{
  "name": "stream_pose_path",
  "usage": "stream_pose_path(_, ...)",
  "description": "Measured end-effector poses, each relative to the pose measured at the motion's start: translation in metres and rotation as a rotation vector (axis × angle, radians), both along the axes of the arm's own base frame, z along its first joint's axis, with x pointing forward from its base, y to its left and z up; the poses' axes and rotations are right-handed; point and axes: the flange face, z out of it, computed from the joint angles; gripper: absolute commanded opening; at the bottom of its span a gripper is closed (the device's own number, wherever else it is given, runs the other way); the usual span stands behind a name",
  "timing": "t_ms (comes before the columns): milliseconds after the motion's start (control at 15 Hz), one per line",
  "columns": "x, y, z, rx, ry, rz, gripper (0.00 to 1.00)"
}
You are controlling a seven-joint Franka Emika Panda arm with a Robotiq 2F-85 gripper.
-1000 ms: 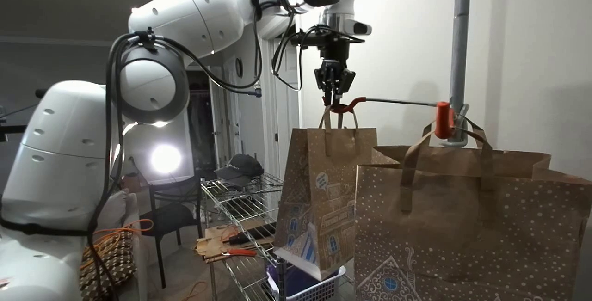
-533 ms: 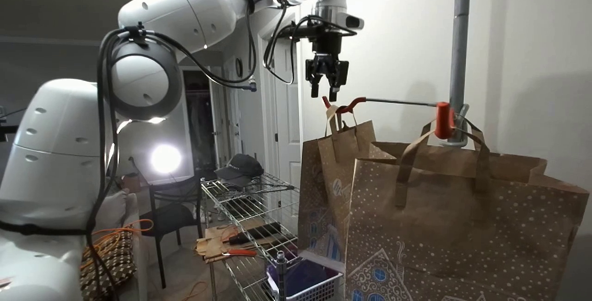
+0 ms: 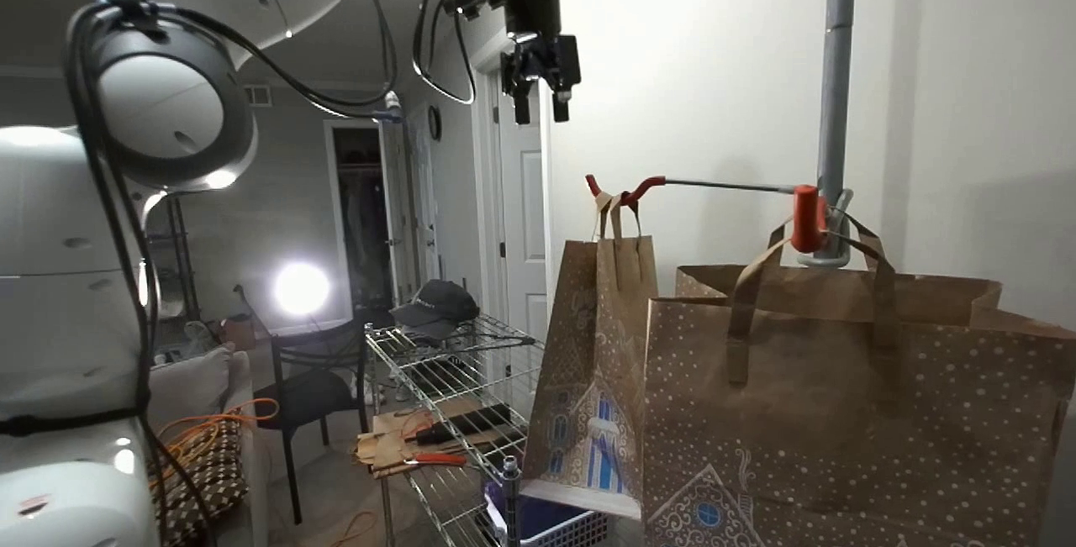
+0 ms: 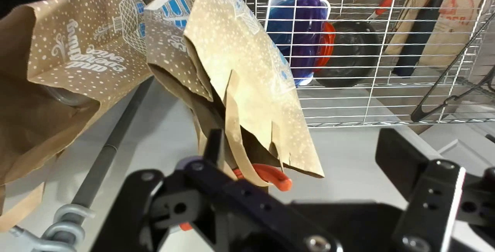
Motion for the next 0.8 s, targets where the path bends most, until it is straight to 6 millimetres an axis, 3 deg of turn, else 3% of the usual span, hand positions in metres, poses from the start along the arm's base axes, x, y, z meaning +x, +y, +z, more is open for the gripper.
stream_pose_path(200, -0.048, 0.010, 0.025, -0.023, -0.029, -0.030, 1.00)
stream_pose_path(400, -0.091, 0.023, 0.034, -0.024, -0.032, -0.069, 1.00)
stream_pose_path(600, -0.121, 0.036, 0.027, -0.011, -0.014, -0.098, 1.00)
stream_pose_path(800, -0.134, 0.051, 0.004, -0.009, 0.006, -0.123, 1.00)
